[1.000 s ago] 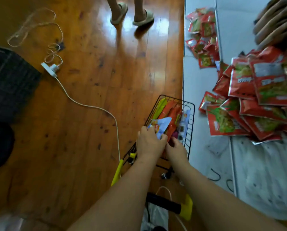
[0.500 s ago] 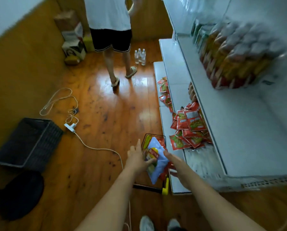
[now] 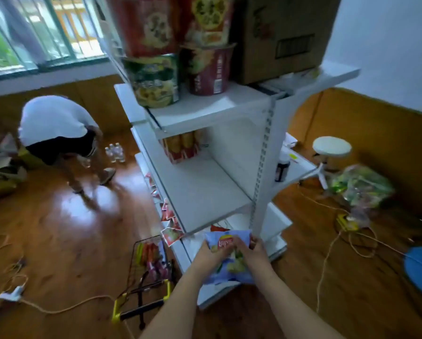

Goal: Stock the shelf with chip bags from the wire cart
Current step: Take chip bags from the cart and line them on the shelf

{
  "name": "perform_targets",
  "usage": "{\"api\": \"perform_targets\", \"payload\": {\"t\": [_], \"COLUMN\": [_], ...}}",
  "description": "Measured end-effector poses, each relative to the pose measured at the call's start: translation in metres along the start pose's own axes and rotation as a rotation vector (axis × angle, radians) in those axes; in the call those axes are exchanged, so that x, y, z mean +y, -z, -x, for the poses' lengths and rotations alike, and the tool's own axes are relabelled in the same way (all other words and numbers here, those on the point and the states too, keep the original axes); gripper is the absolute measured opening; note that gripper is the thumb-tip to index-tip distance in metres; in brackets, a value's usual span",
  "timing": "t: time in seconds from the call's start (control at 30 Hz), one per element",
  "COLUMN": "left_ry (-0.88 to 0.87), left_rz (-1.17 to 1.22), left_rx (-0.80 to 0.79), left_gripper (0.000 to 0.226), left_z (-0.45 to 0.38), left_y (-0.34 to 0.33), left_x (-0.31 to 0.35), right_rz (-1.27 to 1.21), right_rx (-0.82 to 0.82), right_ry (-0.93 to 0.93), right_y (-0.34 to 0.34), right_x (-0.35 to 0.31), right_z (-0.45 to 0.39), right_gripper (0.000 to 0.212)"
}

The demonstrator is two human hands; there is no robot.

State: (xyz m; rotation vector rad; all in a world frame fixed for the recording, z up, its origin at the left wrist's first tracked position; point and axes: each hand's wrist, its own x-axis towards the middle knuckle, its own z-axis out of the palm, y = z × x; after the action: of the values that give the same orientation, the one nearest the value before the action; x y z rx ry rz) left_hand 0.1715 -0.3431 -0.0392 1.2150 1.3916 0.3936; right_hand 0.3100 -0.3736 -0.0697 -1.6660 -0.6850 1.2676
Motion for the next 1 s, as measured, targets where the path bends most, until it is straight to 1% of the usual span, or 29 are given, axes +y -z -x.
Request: {"api": "perform_targets", "payload": {"t": [0.03,0.1,0.13,0.17,0.2,0.27,0.33,0.37,0.43,0.47,0.53,0.57,0.63,0.7,0.73,0.8,0.83,0.9,0.97,1.0], "left_ry": [-0.004,-0.015,-0.028,-0.087,-0.124,-0.190,-0.229,-0.245,-0.274,-0.296,-0.305,-0.316,-0.331,-0.387,-0.411,-0.467,-0.488,-0.483,-0.464,-0.437], "left_rz": [0.023,0.026,-0.003,-0.015,-0.065,-0.155,-0.162,-0.190,-0.235,-0.262,-0.338,-0.375,-0.452,-0.544,-0.595,-0.688,-0.698,-0.758,-0.773,-0.810], "left_rx": [-0.018,-0.042,-0.074,-0.145,-0.198,-0.293,-0.428,-0.485,-0.618,-0.688,-0.825,-0.864,-0.924,-0.985,-1.035,-1.140,-1.195,-1.301,-1.371,-1.432], "left_gripper": [0.039,0.053,0.068,0.077,0.078,0.061,0.049,0.051,0.059,0.059,0.066,0.068,0.064,0.066,0.069,0.072,0.072,0.074,0.077,0.075], "left_z": [0.007,0.016,0.019,0.018,0.016,0.035,0.064,0.076,0.095,0.085,0.096,0.113,0.131,0.149,0.165,0.170,0.174,0.190,0.216,0.230], "left_y": [-0.034,-0.111,-0.151,-0.193,-0.235,-0.312,-0.382,-0.417,-0.482,-0.520,-0.582,-0.607,-0.659,-0.709,-0.729,-0.784,-0.808,-0.846,-0.851,-0.861], "left_x": [0.013,0.034,0.044,0.049,0.052,0.068,0.083,0.087,0.089,0.078,0.074,0.077,0.067,0.056,0.057,0.039,0.031,0.024,0.035,0.036], "right_rz": [0.010,-0.002,0.002,0.010,-0.007,-0.090,-0.168,-0.209,-0.300,-0.360,-0.468,-0.519,-0.616,-0.659,-0.678,-0.700,-0.715,-0.786,-0.844,-0.872], "right_rx": [0.049,0.133,0.176,0.232,0.302,0.454,0.593,0.663,0.792,0.851,0.979,1.035,1.142,1.270,1.326,1.418,1.471,1.565,1.613,1.667], "right_ry": [-0.003,-0.004,-0.002,-0.008,0.003,0.011,0.031,0.039,0.051,0.062,0.076,0.067,0.042,0.018,-0.012,-0.091,-0.117,-0.158,-0.184,-0.199], "right_y": [0.037,0.114,0.152,0.192,0.232,0.307,0.373,0.401,0.451,0.472,0.511,0.528,0.557,0.583,0.597,0.622,0.632,0.649,0.655,0.659], "right_x": [0.005,0.018,0.022,0.030,0.038,0.051,0.064,0.070,0.088,0.098,0.120,0.131,0.156,0.180,0.190,0.210,0.216,0.230,0.240,0.246], "right_z": [0.011,0.036,0.050,0.063,0.075,0.104,0.140,0.158,0.188,0.201,0.226,0.239,0.262,0.283,0.293,0.310,0.318,0.332,0.342,0.349], "right_gripper": [0.060,0.040,0.031,0.026,0.026,0.027,0.020,0.018,0.024,0.029,0.036,0.037,0.040,0.044,0.048,0.053,0.054,0.058,0.055,0.053]}}
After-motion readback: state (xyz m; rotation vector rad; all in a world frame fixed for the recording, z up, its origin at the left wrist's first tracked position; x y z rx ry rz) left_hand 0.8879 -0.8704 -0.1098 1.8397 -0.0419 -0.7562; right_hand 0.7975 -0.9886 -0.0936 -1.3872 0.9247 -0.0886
